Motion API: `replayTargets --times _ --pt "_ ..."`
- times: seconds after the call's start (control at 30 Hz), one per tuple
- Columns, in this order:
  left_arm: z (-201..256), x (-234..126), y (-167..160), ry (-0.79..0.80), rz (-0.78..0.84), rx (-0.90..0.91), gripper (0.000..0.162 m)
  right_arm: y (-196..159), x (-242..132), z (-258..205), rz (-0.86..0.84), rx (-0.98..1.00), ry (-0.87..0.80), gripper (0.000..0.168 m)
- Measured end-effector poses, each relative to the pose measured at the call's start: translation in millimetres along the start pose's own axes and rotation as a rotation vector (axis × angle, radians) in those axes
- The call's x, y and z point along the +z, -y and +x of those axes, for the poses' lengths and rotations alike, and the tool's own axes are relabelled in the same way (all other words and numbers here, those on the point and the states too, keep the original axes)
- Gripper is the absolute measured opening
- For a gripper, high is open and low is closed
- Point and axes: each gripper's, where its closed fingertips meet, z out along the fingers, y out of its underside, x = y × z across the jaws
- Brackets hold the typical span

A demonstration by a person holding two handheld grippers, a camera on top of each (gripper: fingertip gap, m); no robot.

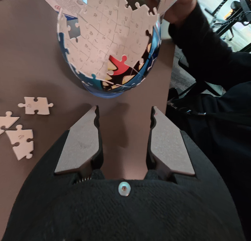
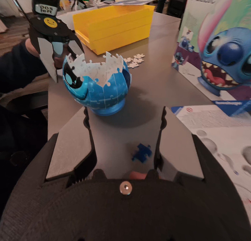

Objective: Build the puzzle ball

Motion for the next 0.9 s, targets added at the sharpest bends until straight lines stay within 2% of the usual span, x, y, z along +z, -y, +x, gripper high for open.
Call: replayTargets --times 0.1,0.13,0.27,0.37,0.53,0.67,0.9 --pt "-13.6 -6.0 -2.7 0.062 0.005 0.017 0.074 -16.7 -27.2 0.6 -0.078 -0.048 -0.037 0.077" --pt "-16.7 -7.0 -3.3 0.071 0.008 0.017 0.074 -25.4 -33.3 2.2 -0.117 -0.057 -0.056 0.073" --pt "-25.8 -7.7 -0.4 0.088 0.035 0.019 0.072 -56.0 -35.9 6.7 -0.236 -0.057 -0.085 0.075" --pt "-35.0 -7.2 4.7 0.134 0.056 0.035 0.070 -69.9 -25.5 24.2 -0.313 -0.006 -0.201 0.074" --pt "-42.4 -2.6 6.2 0.168 0.062 0.053 0.069 -84.1 -12.3 29.8 -0.405 0.019 -0.320 0.061" --pt "-46.2 0.7 3.9 0.168 0.056 0.045 0.069 -81.7 -3.1 22.5 -0.390 0.033 -0.326 0.025" --pt "-41.8 -10.6 13.7 0.174 0.093 0.060 0.066 -76.8 -8.2 33.1 -0.361 0.066 -0.357 0.025"
